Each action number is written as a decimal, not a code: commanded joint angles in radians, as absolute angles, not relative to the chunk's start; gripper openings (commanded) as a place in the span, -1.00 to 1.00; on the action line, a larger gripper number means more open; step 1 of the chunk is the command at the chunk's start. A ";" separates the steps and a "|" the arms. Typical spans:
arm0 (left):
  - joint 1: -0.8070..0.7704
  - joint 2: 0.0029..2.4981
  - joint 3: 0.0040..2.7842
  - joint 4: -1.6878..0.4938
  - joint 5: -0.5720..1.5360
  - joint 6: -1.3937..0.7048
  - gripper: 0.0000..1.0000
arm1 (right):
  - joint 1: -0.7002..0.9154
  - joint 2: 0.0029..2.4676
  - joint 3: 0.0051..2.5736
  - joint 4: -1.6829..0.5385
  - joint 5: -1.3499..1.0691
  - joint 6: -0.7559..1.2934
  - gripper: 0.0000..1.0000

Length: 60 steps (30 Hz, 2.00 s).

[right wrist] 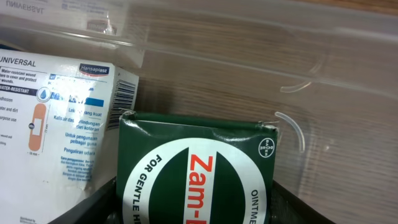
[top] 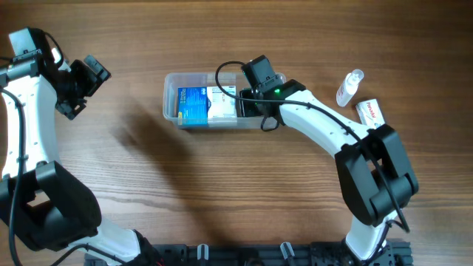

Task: Pack container
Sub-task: 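Lower the tin into the container's right side and open the right gripper, then move the right gripper back to the white Panadol box and grasp it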

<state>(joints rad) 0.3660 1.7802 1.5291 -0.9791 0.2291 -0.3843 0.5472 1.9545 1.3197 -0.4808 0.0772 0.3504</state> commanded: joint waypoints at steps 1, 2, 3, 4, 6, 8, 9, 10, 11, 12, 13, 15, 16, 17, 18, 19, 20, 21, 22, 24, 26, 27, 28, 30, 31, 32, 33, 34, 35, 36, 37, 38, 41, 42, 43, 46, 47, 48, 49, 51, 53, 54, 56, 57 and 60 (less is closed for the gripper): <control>0.369 1.765 1.546 -0.976 0.223 -0.398 0.99 | 0.551 1.980 1.348 -0.467 0.042 0.370 0.25; 0.369 1.765 1.546 -0.976 0.223 -0.398 0.99 | 0.551 1.983 1.348 -0.464 0.035 0.370 0.25; 0.369 1.765 1.546 -0.976 0.223 -0.398 1.00 | 0.551 1.987 1.348 -0.463 0.027 0.370 0.25; 0.369 1.765 1.546 -0.976 0.223 -0.398 0.99 | 0.551 1.990 1.348 -0.462 0.020 0.371 0.24; 0.369 1.765 1.546 -0.976 0.223 -0.398 0.99 | 0.551 1.994 1.348 -0.461 0.020 0.374 0.24; 0.369 1.765 1.546 -0.976 0.223 -0.398 1.00 | 0.551 1.996 1.348 -0.459 0.020 0.374 0.25; 0.369 1.765 1.546 -0.976 0.223 -0.398 1.00 | 0.551 1.996 1.348 -0.459 0.020 0.374 0.25; 0.369 1.765 1.546 -0.976 0.223 -0.398 0.99 | 0.551 1.996 1.348 -0.460 0.020 0.374 0.25; 0.369 1.765 1.546 -0.976 0.223 -0.398 0.99 | 0.551 1.996 1.348 -0.460 0.020 0.374 0.25; 0.369 1.765 1.546 -0.976 0.223 -0.398 0.99 | 0.552 1.996 1.348 -0.460 0.020 0.373 0.25; 0.369 1.765 1.546 -0.976 0.223 -0.398 1.00 | 0.553 1.996 1.348 -0.460 0.020 0.373 0.26; 0.369 1.765 1.546 -0.976 0.223 -0.398 1.00 | 0.553 1.996 1.348 -0.459 0.006 0.369 0.33; 0.369 1.765 1.546 -0.976 0.223 -0.398 1.00 | 0.553 1.996 1.348 -0.459 0.001 0.369 0.35; 0.369 1.765 1.546 -0.976 0.223 -0.398 1.00 | 0.553 1.996 1.348 -0.459 -0.002 0.369 0.39; 0.369 1.765 1.546 -0.976 0.223 -0.398 1.00 | 0.553 1.996 1.348 -0.459 -0.002 0.369 0.43; 0.369 1.765 1.546 -0.976 0.223 -0.398 1.00 | 0.553 1.996 1.348 -0.459 -0.002 0.369 0.44; 0.369 1.765 1.546 -0.976 0.223 -0.398 0.99 | 0.554 1.996 1.348 -0.458 -0.002 0.369 0.44; 0.369 1.765 1.546 -0.976 0.223 -0.398 1.00 | 0.554 1.996 1.348 -0.459 -0.002 0.369 0.46; 0.369 1.765 1.546 -0.976 0.223 -0.398 1.00 | 0.556 1.996 1.348 -0.459 -0.002 0.369 0.45; 0.369 1.765 1.546 -0.976 0.223 -0.398 1.00 | 0.557 1.996 1.348 -0.459 -0.002 0.369 0.47; 0.369 1.765 1.546 -0.976 0.223 -0.398 0.99 | 0.558 1.996 1.348 -0.458 -0.002 0.369 0.49; 0.369 1.765 1.546 -0.976 0.223 -0.398 0.99 | 0.558 1.996 1.348 -0.457 -0.002 0.369 0.50; 0.369 1.765 1.546 -0.976 0.223 -0.398 0.99 | 0.558 1.995 1.348 -0.456 -0.002 0.366 0.50; 0.369 1.765 1.546 -0.976 0.223 -0.398 1.00 | 0.558 1.991 1.351 -0.457 -0.002 0.367 0.50; 0.369 1.765 1.546 -0.976 0.223 -0.398 0.99 | 0.558 1.988 1.353 -0.459 -0.001 0.366 0.50; 0.369 1.765 1.546 -0.976 0.223 -0.398 0.99 | 0.558 1.982 1.356 -0.461 -0.001 0.366 0.49; 0.369 1.765 1.546 -0.976 0.223 -0.398 0.99 | 0.558 1.975 1.359 -0.461 0.002 0.365 0.47; 0.369 1.765 1.546 -0.976 0.223 -0.398 0.99 | 0.558 1.962 1.366 -0.464 0.009 0.360 0.48; 0.369 1.765 1.546 -0.976 0.223 -0.398 0.99 | 0.558 1.950 1.372 -0.465 0.010 0.348 0.47; 0.369 1.765 1.546 -0.976 0.223 -0.398 0.99 | 0.558 1.936 1.378 -0.465 0.011 0.338 0.47; 0.369 1.765 1.546 -0.976 0.223 -0.398 1.00 | 0.558 1.917 1.388 -0.473 0.022 0.338 0.47; 0.369 1.765 1.546 -0.976 0.223 -0.398 1.00 | 0.558 1.897 1.396 -0.484 0.030 0.337 0.47; 0.369 1.765 1.546 -0.976 0.223 -0.398 0.99 | 0.558 1.827 1.410 -0.508 0.072 0.336 0.48; 0.369 1.765 1.546 -0.976 0.223 -0.398 0.99 | 0.557 1.804 1.410 -0.514 0.091 0.336 0.48; 0.369 1.765 1.546 -0.976 0.223 -0.398 1.00 | 0.556 1.779 1.410 -0.518 0.112 0.336 0.48; 0.369 1.765 1.546 -0.976 0.223 -0.398 0.99 | 0.538 1.694 1.410 -0.542 0.170 0.337 0.55; 0.369 1.765 1.546 -0.976 0.223 -0.398 0.99 | 0.532 1.673 1.410 -0.550 0.181 0.337 0.55; 0.369 1.765 1.546 -0.976 0.223 -0.398 1.00 | 0.522 1.646 1.410 -0.562 0.197 0.335 0.55; 0.369 1.765 1.546 -0.976 0.223 -0.398 0.99 | 0.509 1.610 1.410 -0.578 0.222 0.317 0.55; 0.369 1.765 1.546 -0.976 0.223 -0.398 1.00 | 0.488 1.552 1.410 -0.609 0.260 0.269 0.55; 0.369 1.765 1.546 -0.976 0.223 -0.398 1.00 | 0.460 1.478 1.410 -0.674 0.329 0.228 0.57; 0.369 1.765 1.546 -0.976 0.223 -0.398 1.00 | 0.447 1.449 1.410 -0.705 0.363 0.228 0.60; 0.369 1.765 1.546 -0.976 0.223 -0.398 0.99 | 0.416 1.402 1.410 -0.760 0.409 0.229 0.64; 0.369 1.765 1.546 -0.976 0.223 -0.398 0.99 | 0.389 1.375 1.410 -0.793 0.424 0.241 0.65; 0.369 1.765 1.546 -0.976 0.223 -0.398 1.00 | 0.290 1.325 1.410 -0.863 0.425 0.267 0.70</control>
<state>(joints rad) 0.3660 1.7802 1.5291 -0.9787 0.2291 -0.3843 0.3862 1.3849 1.3869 -0.8108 0.3443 0.2592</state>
